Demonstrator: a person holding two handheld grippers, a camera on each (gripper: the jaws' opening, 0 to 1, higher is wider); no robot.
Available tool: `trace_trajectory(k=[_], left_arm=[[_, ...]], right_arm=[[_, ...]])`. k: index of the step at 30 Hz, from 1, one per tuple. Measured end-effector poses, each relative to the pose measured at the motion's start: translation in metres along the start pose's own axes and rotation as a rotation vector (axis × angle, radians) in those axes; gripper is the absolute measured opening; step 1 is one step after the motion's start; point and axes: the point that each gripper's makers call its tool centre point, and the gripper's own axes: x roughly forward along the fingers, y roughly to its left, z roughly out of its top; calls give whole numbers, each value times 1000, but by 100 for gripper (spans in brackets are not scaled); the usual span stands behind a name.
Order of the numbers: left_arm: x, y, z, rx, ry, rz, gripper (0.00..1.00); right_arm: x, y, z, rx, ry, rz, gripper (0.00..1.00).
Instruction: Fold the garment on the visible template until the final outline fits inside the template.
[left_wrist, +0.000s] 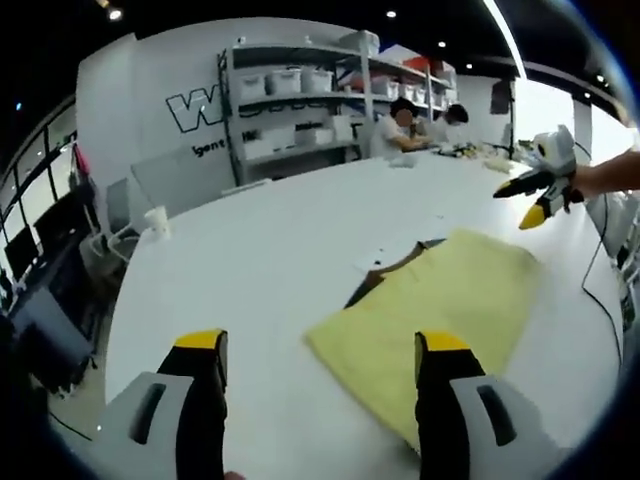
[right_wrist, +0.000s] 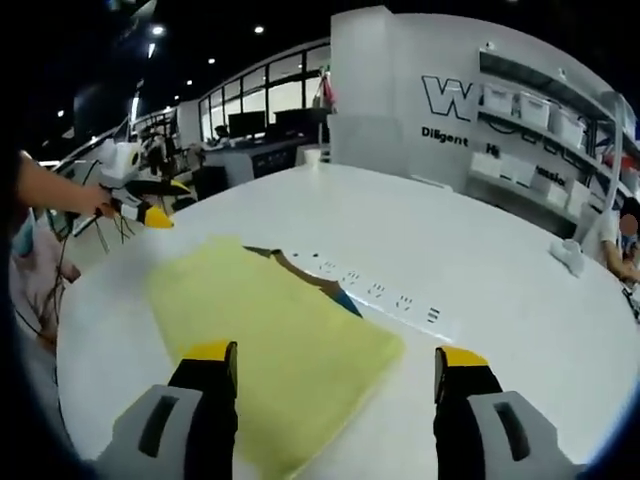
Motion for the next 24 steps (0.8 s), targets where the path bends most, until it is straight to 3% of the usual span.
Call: trace_trajectory(k=[17, 24], left_arm=[[-31, -18, -9, -10, 10, -8, 89], [-44, -28, -14, -30, 14, -8, 94]], right_arm=[[-20, 20, -1, 0, -23, 26, 99], [-29, 28, -4, -4, -26, 31, 99]])
